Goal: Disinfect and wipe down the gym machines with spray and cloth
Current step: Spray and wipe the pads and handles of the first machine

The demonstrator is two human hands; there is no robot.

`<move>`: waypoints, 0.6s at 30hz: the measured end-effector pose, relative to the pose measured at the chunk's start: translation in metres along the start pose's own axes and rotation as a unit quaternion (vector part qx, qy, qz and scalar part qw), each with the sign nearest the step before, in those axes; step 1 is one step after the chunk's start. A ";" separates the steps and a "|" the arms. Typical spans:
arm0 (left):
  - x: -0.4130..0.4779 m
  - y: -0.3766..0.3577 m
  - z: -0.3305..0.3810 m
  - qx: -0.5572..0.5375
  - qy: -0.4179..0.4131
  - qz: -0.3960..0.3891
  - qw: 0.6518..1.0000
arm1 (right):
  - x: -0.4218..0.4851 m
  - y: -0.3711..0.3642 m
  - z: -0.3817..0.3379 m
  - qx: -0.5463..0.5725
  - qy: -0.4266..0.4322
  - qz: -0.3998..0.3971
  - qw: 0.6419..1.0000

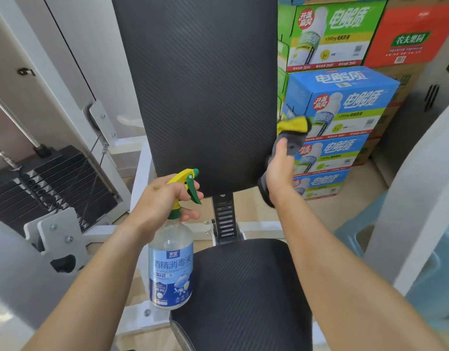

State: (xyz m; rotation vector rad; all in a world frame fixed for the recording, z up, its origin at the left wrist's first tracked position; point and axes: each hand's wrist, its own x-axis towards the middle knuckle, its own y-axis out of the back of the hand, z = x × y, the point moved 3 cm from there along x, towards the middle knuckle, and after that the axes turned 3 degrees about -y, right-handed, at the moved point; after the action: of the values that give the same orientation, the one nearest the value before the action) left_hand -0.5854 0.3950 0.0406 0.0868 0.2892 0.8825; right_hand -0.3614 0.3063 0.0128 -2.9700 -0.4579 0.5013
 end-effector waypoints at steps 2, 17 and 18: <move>0.002 -0.004 -0.001 0.004 0.001 -0.009 1.000 | -0.008 0.010 0.024 0.024 -0.048 0.017 0.998; 0.004 -0.022 0.006 0.010 -0.015 -0.030 0.999 | -0.009 0.002 -0.022 -0.074 0.054 -0.042 0.995; 0.003 -0.023 0.005 0.010 -0.011 -0.034 0.999 | -0.014 0.010 -0.003 -0.062 0.028 -0.026 0.997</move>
State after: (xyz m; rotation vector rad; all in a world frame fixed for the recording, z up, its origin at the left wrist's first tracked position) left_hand -0.5645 0.3830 0.0401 0.1036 0.2793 0.8114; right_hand -0.3700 0.2927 0.0182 -3.0722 -0.5797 0.3969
